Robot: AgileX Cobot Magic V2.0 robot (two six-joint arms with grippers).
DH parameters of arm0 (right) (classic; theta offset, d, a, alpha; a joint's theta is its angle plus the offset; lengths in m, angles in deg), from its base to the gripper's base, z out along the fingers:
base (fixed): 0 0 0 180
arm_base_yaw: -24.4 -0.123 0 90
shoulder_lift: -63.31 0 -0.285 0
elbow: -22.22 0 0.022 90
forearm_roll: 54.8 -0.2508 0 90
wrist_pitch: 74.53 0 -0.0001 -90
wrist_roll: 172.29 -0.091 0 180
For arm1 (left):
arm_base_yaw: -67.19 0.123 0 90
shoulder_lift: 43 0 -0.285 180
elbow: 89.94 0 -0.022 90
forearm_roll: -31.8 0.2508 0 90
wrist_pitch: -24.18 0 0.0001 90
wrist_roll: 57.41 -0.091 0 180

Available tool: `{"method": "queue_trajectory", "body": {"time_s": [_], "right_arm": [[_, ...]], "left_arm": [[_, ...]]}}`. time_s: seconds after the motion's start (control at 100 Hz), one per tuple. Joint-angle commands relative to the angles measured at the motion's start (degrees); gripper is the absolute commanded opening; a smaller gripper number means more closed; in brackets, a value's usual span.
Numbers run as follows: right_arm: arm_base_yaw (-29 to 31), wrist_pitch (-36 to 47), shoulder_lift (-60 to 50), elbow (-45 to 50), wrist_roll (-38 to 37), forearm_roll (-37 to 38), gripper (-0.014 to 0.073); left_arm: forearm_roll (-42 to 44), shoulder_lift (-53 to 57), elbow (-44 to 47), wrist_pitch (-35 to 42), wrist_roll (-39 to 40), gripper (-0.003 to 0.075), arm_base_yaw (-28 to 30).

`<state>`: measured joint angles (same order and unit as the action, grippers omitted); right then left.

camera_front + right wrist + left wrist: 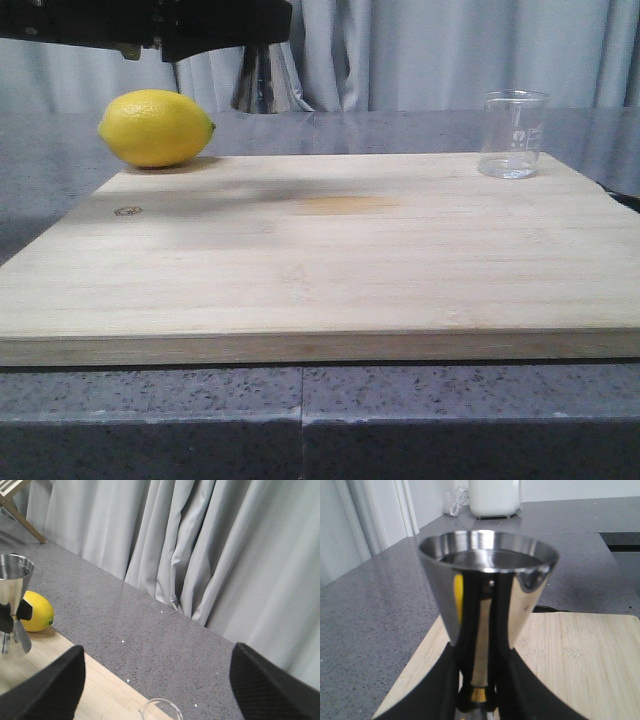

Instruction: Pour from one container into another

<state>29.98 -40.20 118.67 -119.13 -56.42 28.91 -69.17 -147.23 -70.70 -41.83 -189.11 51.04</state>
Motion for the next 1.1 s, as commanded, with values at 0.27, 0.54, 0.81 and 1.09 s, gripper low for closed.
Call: {"method": "queue_trajectory", "body": {"time_s": [0.27,0.54,0.81,1.09], "right_arm": [[0.4,1.7,-0.7,-1.4,-0.4,-2.0,0.0544],[0.4,2.3,-0.7,-1.4,-0.4,-2.0,0.0544],[0.4,2.9,-0.7,-1.4,-0.5,-2.0,0.0544],[0.4,3.4,-0.7,-1.4,-0.6,-2.0,0.0544]], "left_arm": [[-5.1,2.8,-3.2,-6.0,1.3,-0.0019,-0.3],[-5.1,2.8,-7.1,-1.8,4.5,-0.0019,-0.3],[-5.1,0.6,-8.1,-2.8,9.7,-0.0019,-0.3],[-5.1,-1.9,-9.8,-6.7,11.6,-0.0019,-0.6]]}}
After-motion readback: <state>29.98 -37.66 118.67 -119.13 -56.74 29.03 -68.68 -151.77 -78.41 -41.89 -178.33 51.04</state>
